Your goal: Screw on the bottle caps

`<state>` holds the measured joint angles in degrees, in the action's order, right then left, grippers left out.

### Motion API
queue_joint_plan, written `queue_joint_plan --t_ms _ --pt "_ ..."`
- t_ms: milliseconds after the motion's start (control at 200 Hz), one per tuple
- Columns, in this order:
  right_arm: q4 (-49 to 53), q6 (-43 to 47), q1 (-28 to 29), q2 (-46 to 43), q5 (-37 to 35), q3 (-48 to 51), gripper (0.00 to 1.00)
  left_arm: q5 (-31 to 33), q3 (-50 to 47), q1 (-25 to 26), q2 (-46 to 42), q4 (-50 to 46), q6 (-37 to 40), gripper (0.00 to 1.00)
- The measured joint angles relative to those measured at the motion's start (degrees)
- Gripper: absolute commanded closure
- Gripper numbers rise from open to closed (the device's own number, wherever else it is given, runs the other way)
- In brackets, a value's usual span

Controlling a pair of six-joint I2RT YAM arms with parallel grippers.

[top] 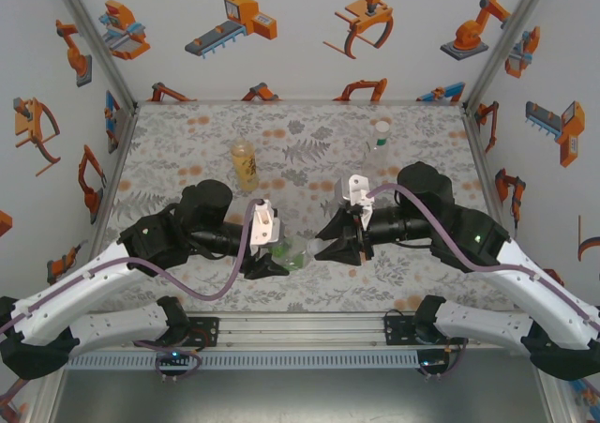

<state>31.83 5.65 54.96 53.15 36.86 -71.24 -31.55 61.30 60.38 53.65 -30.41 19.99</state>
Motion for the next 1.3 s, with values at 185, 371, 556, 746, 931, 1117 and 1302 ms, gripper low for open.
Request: queue_joint_plan --t_ms 185,371,556,746,931,1117,1302 --pt "-0.31 -0.98 -0.02 -0.46 -0.79 0.28 1.0 -0.48 0.0 -0.04 -0.02 -0.35 -0.35 1.0" --pt "-2.19 -9.35 0.0 -0.98 -4.96 1.75 1.0 1.42 0.0 -0.04 0.0 -0.42 -0.37 1.0" --pt "-3.48 -21.88 0.9 -0.98 -12.13 2.99 1.0 5.11 -0.02 -0.07 0.28 -0.48 -0.37 1.0" --pt "-1.77 -39.32 1.44 0.96 -21.84 2.36 1.0 10.38 -0.02 -0.11 1.53 -0.42 -0.48 1.0" --pt "1.49 -60.13 1.38 5.14 -28.3 0.79 1.0 16.04 -0.04 -0.42 2.38 -1.99 -0.7 1.0" --pt "-0.44 -76.19 1.2 5.44 -31.5 4.31 1.0 20.52 -0.26 -0.42 2.73 -3.5 -0.72 1.0" --pt "-0.11 -79.38 1.05 7.15 -32.74 3.89 0.94 23.37 -0.46 -0.42 3.02 -4.0 -0.66 0.99"
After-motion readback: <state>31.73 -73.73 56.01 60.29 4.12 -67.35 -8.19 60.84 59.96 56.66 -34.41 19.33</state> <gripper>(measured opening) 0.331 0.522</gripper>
